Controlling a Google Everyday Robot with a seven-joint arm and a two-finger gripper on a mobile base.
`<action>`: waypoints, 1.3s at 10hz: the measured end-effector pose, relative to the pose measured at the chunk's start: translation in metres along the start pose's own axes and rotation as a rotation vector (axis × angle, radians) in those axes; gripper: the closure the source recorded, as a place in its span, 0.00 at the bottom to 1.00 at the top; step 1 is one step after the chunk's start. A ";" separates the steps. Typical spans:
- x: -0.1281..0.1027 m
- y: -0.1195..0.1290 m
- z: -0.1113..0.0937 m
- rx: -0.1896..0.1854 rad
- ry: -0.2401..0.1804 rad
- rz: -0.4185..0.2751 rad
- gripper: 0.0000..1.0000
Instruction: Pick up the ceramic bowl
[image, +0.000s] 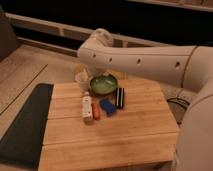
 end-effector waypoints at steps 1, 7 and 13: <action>-0.003 -0.002 -0.002 0.002 -0.011 -0.010 0.35; 0.010 -0.110 0.047 0.180 0.033 0.033 0.35; -0.007 -0.168 0.112 0.020 -0.122 0.116 0.35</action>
